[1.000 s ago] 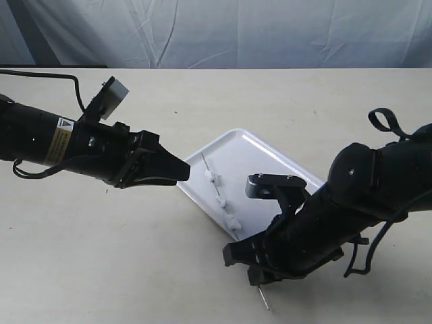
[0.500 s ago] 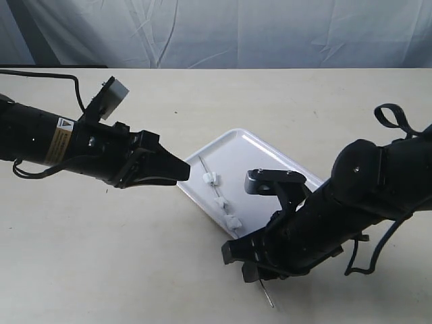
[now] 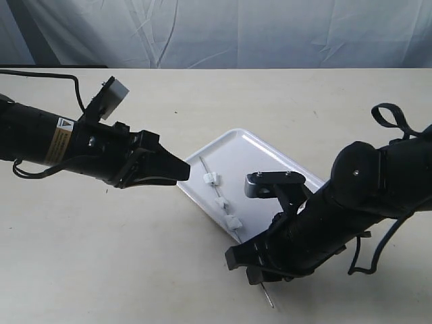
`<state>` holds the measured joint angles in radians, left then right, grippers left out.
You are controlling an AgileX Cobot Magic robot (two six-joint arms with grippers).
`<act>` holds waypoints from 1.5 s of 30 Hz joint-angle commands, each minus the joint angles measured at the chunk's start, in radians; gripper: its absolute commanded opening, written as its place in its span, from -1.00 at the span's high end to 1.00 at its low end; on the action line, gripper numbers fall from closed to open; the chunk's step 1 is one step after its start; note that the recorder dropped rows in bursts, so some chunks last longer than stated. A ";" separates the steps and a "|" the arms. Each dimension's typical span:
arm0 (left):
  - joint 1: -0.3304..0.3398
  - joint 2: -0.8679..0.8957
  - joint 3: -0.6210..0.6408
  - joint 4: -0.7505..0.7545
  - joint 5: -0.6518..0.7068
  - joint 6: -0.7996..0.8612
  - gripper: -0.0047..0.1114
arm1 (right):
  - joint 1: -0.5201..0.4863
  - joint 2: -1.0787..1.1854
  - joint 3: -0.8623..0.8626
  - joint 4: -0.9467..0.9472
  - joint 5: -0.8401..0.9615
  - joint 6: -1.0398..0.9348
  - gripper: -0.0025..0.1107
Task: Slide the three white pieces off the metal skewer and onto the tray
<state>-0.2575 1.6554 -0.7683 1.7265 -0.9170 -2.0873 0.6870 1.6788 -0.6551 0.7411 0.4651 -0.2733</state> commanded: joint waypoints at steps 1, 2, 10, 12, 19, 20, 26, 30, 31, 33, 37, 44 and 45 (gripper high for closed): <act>-0.005 -0.001 -0.005 -0.009 0.001 0.004 0.30 | 0.009 -0.007 0.002 -0.016 -0.003 0.005 0.40; -0.005 -0.001 -0.005 -0.009 0.001 0.004 0.30 | 0.016 -0.007 0.002 -0.022 -0.008 0.005 0.40; -0.005 -0.001 -0.005 -0.010 -0.003 0.004 0.30 | 0.076 0.022 0.002 -0.028 -0.057 0.038 0.40; -0.005 -0.001 -0.005 -0.010 -0.003 0.004 0.30 | 0.076 0.028 0.002 -0.046 -0.057 0.061 0.40; -0.005 -0.001 -0.005 -0.008 -0.003 0.006 0.30 | 0.076 0.049 0.002 -0.059 -0.057 0.071 0.40; -0.005 -0.001 -0.005 -0.008 -0.003 0.006 0.30 | 0.076 0.053 0.002 -0.059 -0.057 0.074 0.42; -0.005 -0.001 -0.005 -0.008 -0.003 0.008 0.30 | 0.076 0.092 0.002 -0.063 -0.048 0.076 0.74; -0.005 -0.001 -0.005 -0.008 -0.003 0.008 0.30 | 0.076 0.096 0.002 -0.061 -0.053 0.076 0.96; -0.005 -0.001 -0.005 -0.008 -0.003 0.008 0.30 | 0.076 0.096 0.002 -0.061 -0.053 0.076 0.96; -0.005 -0.001 -0.005 -0.008 -0.003 0.008 0.30 | 0.076 0.096 0.002 -0.061 -0.053 0.076 0.96; -0.005 -0.001 -0.005 -0.006 -0.003 0.008 0.30 | 0.076 0.096 0.002 -0.061 -0.053 0.076 0.96; -0.005 -0.001 -0.005 -0.006 -0.003 0.008 0.30 | 0.076 0.035 0.002 -0.063 -0.059 0.019 0.96; -0.005 -0.001 -0.005 -0.010 -0.003 0.008 0.30 | 0.076 0.020 0.002 -0.063 -0.062 0.006 0.96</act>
<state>-0.2575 1.6554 -0.7683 1.7265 -0.9170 -2.0834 0.7605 1.7316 -0.6619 0.6946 0.4068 -0.2293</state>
